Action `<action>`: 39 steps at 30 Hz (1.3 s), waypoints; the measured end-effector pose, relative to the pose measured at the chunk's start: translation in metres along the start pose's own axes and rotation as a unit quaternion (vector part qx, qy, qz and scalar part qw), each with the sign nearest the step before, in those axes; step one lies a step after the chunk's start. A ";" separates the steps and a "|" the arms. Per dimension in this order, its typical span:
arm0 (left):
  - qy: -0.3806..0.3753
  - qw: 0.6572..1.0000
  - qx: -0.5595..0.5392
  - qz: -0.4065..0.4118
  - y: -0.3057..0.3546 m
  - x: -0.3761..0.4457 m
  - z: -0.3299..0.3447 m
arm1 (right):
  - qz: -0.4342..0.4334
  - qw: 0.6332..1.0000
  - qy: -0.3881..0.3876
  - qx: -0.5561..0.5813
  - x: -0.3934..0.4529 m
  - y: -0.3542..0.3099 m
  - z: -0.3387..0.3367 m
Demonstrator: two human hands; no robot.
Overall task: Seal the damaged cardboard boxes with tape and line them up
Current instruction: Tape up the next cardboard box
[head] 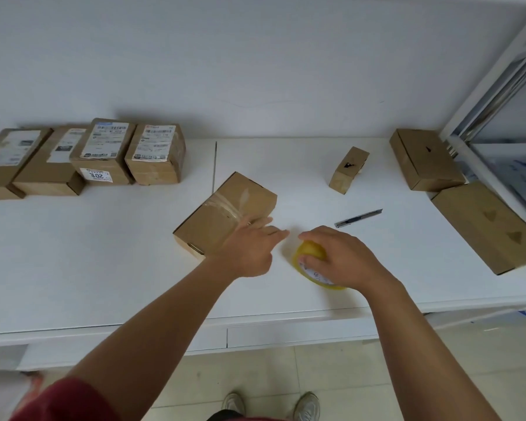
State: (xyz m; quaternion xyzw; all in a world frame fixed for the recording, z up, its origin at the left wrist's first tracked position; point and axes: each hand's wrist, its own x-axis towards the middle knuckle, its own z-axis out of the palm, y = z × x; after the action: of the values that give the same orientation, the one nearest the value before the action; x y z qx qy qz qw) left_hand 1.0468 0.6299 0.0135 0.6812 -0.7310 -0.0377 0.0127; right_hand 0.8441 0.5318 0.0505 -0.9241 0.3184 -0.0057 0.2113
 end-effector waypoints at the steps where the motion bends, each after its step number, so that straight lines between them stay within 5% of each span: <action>1: -0.017 0.999 -0.030 -0.021 0.001 0.004 -0.002 | 0.001 1.000 0.000 0.004 0.001 0.000 0.000; 8: -0.128 0.972 -0.134 -0.143 0.000 0.043 -0.013 | 0.011 1.000 0.002 0.024 -0.002 0.008 -0.002; 13: -0.081 0.950 -0.244 -0.180 -0.006 0.044 -0.005 | 0.028 0.998 -0.001 0.047 -0.007 0.016 -0.006; 21: -0.075 0.957 -0.212 -0.181 -0.006 0.045 -0.005 | 0.023 0.999 -0.014 0.029 -0.004 0.013 -0.008; 23: -0.033 0.959 -0.229 -0.164 -0.003 0.043 -0.007 | 0.026 0.999 -0.018 0.016 -0.003 0.012 -0.009; 27: 0.206 0.957 -0.171 -0.113 -0.011 0.022 0.005 | 0.036 0.999 -0.021 0.015 -0.005 0.016 -0.010; 32: 0.030 0.970 -0.044 -0.235 -0.019 0.010 0.022 | 0.018 0.999 -0.023 0.025 -0.009 0.019 -0.008; 36: 0.025 0.974 -0.060 -0.216 -0.026 0.016 0.015 | 0.015 0.999 -0.024 0.038 -0.009 0.021 -0.011; 39: 0.065 0.953 -0.061 -0.288 -0.027 0.009 0.019 | 0.006 0.999 -0.019 0.038 -0.009 0.022 -0.015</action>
State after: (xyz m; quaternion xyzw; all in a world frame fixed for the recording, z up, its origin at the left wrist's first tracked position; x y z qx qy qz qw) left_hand 1.0719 0.6197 -0.0081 0.8618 -0.4976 -0.0403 0.0902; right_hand 0.8220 0.5155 0.0563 -0.9132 0.3198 0.0009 0.2526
